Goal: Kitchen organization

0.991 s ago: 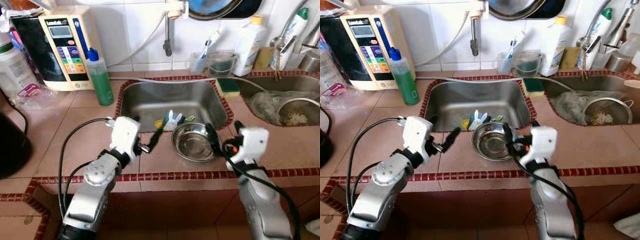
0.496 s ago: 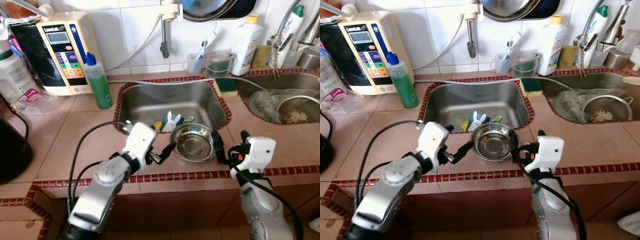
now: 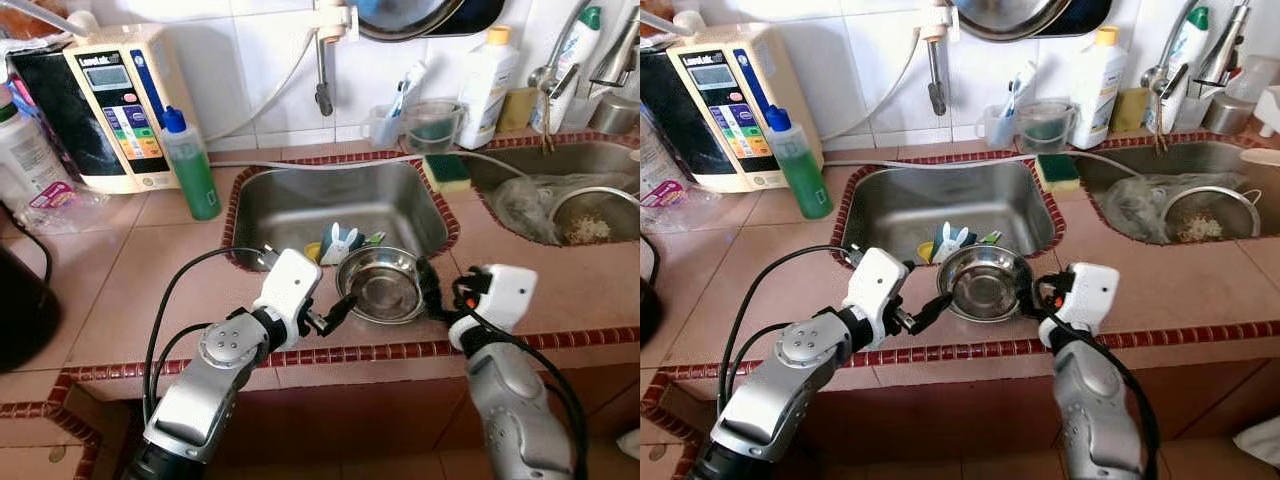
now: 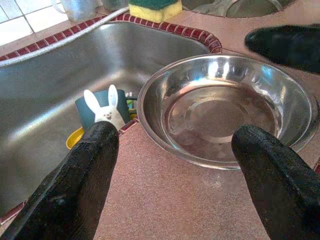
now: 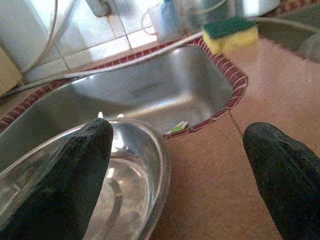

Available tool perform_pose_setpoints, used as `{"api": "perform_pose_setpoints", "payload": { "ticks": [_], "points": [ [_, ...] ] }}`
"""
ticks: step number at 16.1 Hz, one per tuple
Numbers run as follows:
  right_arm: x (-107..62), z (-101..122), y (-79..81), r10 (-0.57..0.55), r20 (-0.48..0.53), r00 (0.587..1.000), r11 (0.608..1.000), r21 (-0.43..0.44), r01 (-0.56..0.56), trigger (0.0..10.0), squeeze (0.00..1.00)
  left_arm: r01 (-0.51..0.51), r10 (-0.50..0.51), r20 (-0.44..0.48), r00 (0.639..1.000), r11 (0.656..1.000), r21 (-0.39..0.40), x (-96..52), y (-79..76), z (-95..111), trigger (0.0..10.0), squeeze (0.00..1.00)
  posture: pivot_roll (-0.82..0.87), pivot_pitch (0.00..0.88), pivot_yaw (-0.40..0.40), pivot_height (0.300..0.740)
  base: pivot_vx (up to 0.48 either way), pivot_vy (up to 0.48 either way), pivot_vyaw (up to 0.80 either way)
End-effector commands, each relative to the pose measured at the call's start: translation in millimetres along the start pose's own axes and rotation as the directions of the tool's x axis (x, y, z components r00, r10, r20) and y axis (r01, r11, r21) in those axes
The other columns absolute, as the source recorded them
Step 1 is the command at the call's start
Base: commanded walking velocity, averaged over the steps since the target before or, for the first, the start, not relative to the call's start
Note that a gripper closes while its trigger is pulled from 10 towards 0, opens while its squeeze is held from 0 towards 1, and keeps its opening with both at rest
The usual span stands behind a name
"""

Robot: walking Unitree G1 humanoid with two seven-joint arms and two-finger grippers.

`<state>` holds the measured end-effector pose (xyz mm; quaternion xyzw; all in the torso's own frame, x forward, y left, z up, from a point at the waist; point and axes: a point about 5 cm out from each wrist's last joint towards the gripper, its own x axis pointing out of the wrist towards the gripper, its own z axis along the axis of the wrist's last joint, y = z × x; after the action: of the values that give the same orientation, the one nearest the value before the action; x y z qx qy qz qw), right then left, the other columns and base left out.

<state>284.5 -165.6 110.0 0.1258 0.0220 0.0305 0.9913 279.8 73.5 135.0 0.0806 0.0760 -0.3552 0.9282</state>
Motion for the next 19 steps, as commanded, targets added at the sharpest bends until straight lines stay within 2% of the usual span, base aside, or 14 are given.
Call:
{"api": "perform_pose_setpoints", "payload": {
  "ticks": [1,8,10,11,12,14,16,17,19],
  "points": [
    [8.8,0.9,0.2,-0.007,-0.024,1.0,1.0,0.027,0.008,10.0,0.0,-0.017,0.016,0.015,1.0,1.0,0.009,-0.7,2.5,7.1,10.0,0.0,-0.16,0.0,0.078,0.74,0.0,0.0,0.0],
    [25.1,16.7,-3.9,0.003,-0.075,0.997,0.998,0.056,0.001,10.0,0.0,-0.039,0.039,0.034,0.999,0.999,-0.003,-2.6,1.1,12.5,10.0,0.0,-0.14,0.0,0.043,0.74,0.0,0.0,0.0],
    [25.2,21.8,-5.3,0.017,-0.118,0.993,0.997,0.072,-0.009,9.1,0.0,-0.054,0.054,0.048,0.997,0.998,-0.013,-3.3,1.4,14.7,10.0,0.0,-0.14,0.0,0.027,0.74,0.0,0.0,0.0],
    [24.9,22.2,-6.5,0.023,-0.153,0.988,0.997,0.074,-0.012,9.1,0.0,-0.06,0.06,0.051,0.997,0.998,-0.018,-3.2,1.2,15.4,10.0,0.0,-0.14,0.0,0.026,0.74,0.0,0.0,0.0],
    [24.1,21.4,-7.2,0.035,-0.181,0.983,0.996,0.084,-0.02,10.0,0.0,-0.06,0.061,0.053,0.997,0.998,-0.022,-3.3,0.3,16.1,10.0,0.0,-0.14,0.0,0.022,0.74,0.0,0.0,0.0],
    [23.5,20.2,-8.3,0.052,-0.213,0.976,0.994,0.106,-0.03,10.0,0.0,-0.06,0.062,0.054,0.997,0.998,-0.024,-3.2,-0.3,16.4,10.0,0.0,-0.14,0.0,0.02,0.74,0.0,0.0,0.0],
    [23.6,20.4,-9.9,0.049,-0.229,0.972,0.994,0.107,-0.025,7.3,0.0,-0.063,0.064,0.054,0.996,0.998,-0.025,-3.4,-0.4,16.8,10.0,0.0,-0.14,0.0,0.019,0.74,0.0,0.0,0.0],
    [23.6,20.7,-10.3,0.05,-0.234,0.971,0.994,0.107,-0.025,0.0,0.0,-0.064,0.065,0.055,0.996,0.998,-0.025,-3.6,-0.5,16.9,10.0,0.0,-0.14,0.0,0.019,0.74,0.0,0.0,0.0],
    [23.7,20.0,-12.0,0.047,-0.26,0.964,0.992,0.128,-0.013,0.0,0.0,-0.068,0.07,0.056,0.996,0.997,-0.029,-3.9,-0.4,17.5,10.0,0.0,-0.14,0.0,0.018,0.74,0.0,0.0,0.0]
  ]
}}
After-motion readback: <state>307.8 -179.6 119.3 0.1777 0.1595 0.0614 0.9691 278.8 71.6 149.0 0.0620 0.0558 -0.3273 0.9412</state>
